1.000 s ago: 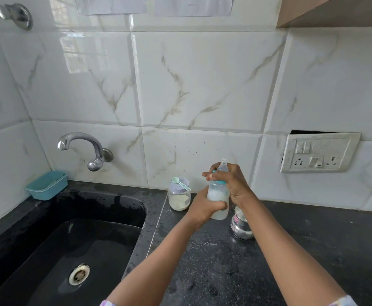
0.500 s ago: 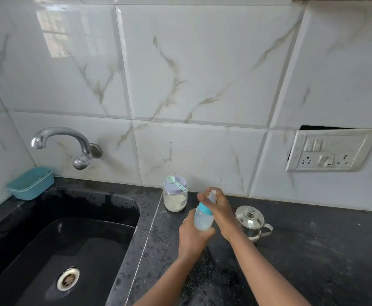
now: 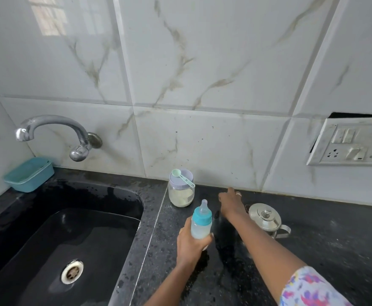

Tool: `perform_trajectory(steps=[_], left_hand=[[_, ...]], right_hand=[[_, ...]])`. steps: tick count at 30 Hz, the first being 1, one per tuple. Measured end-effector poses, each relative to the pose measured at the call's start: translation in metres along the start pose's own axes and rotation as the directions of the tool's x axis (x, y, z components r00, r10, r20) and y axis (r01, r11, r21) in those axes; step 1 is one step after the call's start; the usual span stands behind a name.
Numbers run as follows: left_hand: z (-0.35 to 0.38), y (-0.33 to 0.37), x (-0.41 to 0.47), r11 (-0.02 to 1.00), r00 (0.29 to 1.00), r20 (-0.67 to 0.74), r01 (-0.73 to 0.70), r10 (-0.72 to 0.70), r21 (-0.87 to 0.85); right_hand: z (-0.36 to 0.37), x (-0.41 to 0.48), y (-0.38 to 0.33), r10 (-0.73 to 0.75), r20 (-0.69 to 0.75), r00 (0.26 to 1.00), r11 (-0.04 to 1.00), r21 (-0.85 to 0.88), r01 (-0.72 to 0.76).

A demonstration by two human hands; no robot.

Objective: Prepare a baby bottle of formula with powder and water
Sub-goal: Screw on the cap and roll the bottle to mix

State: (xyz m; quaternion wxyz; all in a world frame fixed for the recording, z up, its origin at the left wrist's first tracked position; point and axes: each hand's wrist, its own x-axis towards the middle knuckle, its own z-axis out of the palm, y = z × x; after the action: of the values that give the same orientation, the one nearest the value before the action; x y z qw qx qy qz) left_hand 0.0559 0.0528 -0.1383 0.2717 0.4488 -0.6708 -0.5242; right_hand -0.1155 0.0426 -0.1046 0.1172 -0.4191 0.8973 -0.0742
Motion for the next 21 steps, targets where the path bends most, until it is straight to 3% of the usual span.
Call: perform_trajectory(steps=[2,4,6,8,11,15,21], left_hand=[[-0.002,-0.002,0.0,1.0,1.0,-0.001,-0.008,0.008,0.013],[-0.004,-0.002,-0.003,1.0,1.0,0.006,-0.011,0.011,0.016],[-0.007,-0.002,-0.007,1.0,1.0,0.009,-0.017,0.017,0.022],[-0.009,-0.002,-0.014,0.999,0.999,0.024,-0.026,0.026,0.038],[-0.01,-0.001,-0.024,0.998,0.995,0.093,-0.034,0.029,0.05],[-0.01,0.001,-0.039,0.997,0.982,0.185,-0.059,0.047,0.058],[-0.009,-0.008,-0.058,0.996,0.972,0.23,-0.059,0.043,0.063]], right_hand=[[-0.004,-0.002,0.001,0.027,-0.052,0.998,0.985,0.169,-0.018],[-0.017,-0.012,-0.003,0.082,-0.055,0.995,0.868,0.494,-0.044],[-0.035,-0.03,-0.011,0.09,0.08,0.993,0.526,0.842,-0.116],[-0.049,-0.053,-0.017,-0.035,0.204,0.978,0.168,0.966,-0.196],[-0.056,-0.081,-0.019,-0.151,0.218,0.964,-0.072,0.97,-0.23],[-0.05,-0.114,-0.022,-0.222,0.122,0.967,-0.197,0.966,-0.167],[-0.023,-0.145,-0.002,-0.329,-0.003,0.944,-0.096,0.995,-0.031]])
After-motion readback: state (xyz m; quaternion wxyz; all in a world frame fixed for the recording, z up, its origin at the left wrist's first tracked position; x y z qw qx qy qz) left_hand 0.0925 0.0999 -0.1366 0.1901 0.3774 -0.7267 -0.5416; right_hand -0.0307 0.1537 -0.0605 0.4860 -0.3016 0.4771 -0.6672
